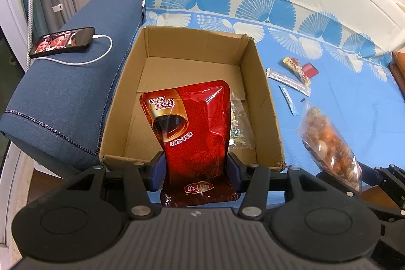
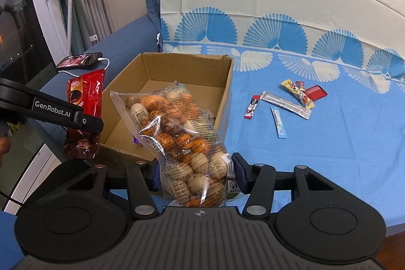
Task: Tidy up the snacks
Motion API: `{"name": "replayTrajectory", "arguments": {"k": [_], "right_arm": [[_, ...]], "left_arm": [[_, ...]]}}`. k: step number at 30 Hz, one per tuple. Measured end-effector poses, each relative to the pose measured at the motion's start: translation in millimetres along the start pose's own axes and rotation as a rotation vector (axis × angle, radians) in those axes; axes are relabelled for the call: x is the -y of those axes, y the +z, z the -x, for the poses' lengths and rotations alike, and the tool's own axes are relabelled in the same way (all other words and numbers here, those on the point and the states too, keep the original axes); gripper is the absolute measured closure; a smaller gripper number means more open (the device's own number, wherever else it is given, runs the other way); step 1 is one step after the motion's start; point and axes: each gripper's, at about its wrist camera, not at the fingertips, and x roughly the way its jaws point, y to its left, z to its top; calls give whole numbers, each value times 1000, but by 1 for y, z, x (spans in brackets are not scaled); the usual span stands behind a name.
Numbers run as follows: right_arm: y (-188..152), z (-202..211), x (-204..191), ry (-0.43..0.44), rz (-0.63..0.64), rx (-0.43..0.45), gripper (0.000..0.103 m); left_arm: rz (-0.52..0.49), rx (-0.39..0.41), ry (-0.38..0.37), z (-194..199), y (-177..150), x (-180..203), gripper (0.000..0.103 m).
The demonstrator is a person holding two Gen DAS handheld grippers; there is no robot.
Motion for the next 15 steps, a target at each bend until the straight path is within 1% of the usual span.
{"name": "replayTrajectory", "arguments": {"k": [6,15], "right_arm": [[3,-3,0,-3,1,1,47],[10,-11,-4,7,13,3,47]], "left_arm": [[12,0,0,-3,2,-5,47],[33,0,21,-8,11,-19,47]]}}
